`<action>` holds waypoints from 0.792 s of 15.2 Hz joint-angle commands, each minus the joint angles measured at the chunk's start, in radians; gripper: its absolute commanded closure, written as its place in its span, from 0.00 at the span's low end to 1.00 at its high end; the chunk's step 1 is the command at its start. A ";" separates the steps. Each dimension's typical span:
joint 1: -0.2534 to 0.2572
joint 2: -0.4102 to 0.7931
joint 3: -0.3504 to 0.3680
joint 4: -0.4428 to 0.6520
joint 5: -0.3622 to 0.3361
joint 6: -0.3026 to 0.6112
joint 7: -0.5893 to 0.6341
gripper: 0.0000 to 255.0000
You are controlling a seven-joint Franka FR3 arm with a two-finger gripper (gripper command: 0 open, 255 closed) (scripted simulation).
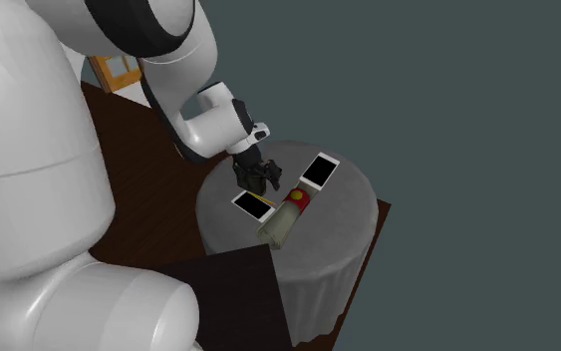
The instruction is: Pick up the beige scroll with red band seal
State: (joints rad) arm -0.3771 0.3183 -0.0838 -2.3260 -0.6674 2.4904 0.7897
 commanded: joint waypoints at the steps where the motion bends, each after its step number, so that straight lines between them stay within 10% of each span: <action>1: -0.005 0.073 -0.024 0.052 -0.023 0.016 0.040 0.00; 12: -0.020 0.313 -0.095 0.212 -0.071 0.091 0.147 0.00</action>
State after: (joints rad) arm -0.3976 0.6163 -0.1766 -2.1209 -0.7347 2.5735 0.9308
